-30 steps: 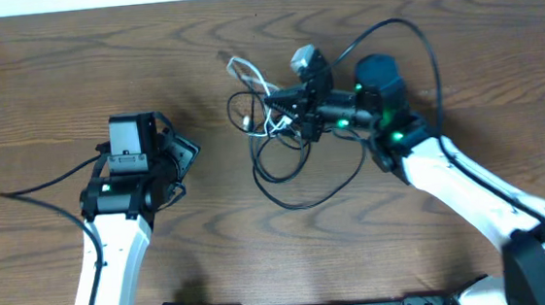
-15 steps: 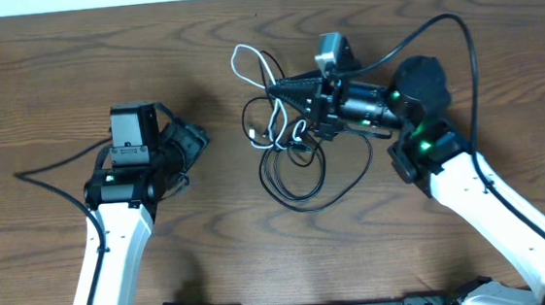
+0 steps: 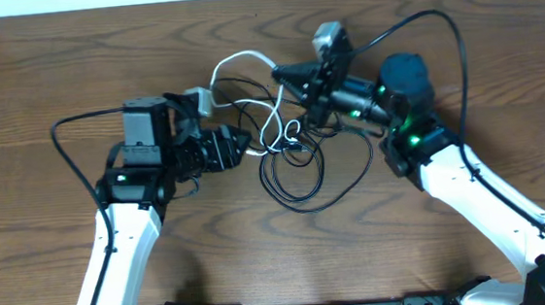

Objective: Untangle cables

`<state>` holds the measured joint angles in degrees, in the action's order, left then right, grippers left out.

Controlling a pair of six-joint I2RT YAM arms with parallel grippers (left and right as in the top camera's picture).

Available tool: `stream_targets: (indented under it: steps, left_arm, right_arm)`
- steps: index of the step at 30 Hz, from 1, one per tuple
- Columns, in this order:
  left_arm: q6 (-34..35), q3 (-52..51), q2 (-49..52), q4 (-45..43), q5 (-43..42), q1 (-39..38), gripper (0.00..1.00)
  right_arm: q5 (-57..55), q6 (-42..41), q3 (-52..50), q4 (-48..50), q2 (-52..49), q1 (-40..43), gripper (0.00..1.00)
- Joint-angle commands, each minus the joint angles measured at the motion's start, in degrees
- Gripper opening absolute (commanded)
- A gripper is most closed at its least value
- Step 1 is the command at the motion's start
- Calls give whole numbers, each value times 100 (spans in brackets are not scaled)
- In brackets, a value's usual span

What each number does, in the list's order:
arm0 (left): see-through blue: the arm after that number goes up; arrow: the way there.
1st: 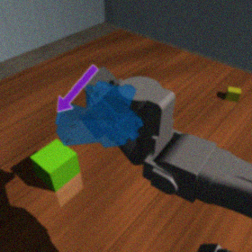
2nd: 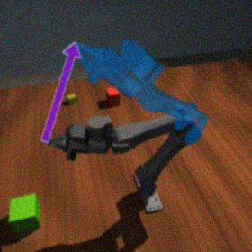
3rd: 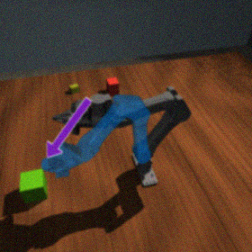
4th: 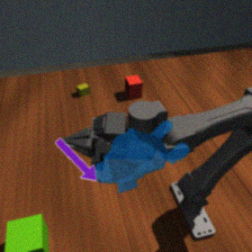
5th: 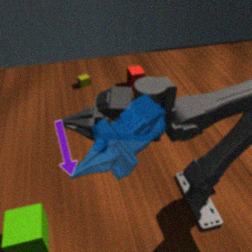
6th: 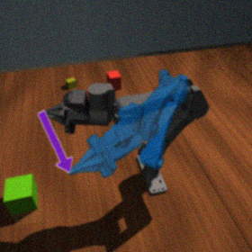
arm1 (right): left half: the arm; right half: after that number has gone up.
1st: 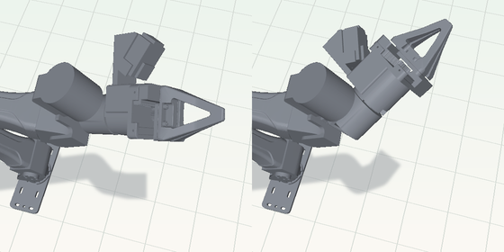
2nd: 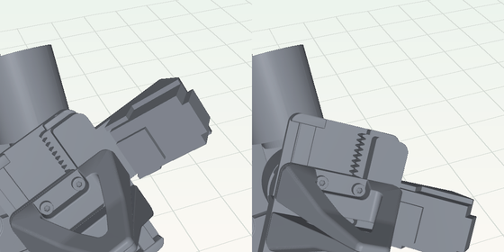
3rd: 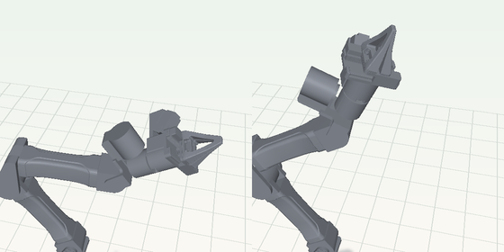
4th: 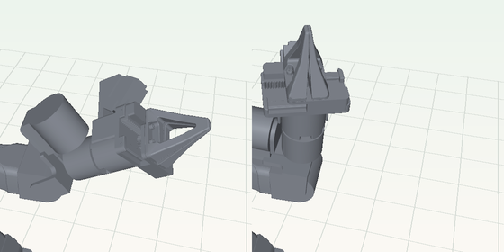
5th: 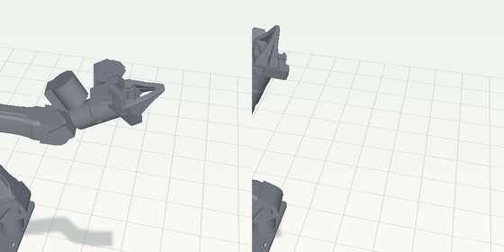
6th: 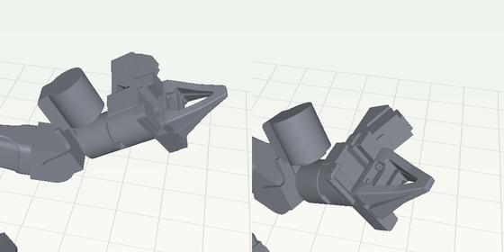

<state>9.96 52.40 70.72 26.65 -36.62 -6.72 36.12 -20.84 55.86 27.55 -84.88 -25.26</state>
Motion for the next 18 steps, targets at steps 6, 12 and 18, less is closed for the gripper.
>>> stream_targets:
  steps: [6,12,18]
  left_arm:
    - [-588,-131,0,-459,-2,-793,64]
    - [-590,-131,35,-673,1947,-1676,64]
    - [-588,-131,247,-944,3139,-2098,64]
  right_arm:
    - [94,-964,39,-57,11,468,1]
    - [352,-1047,39,-164,11,535,1]
    - [490,-1064,39,-166,11,605,1]
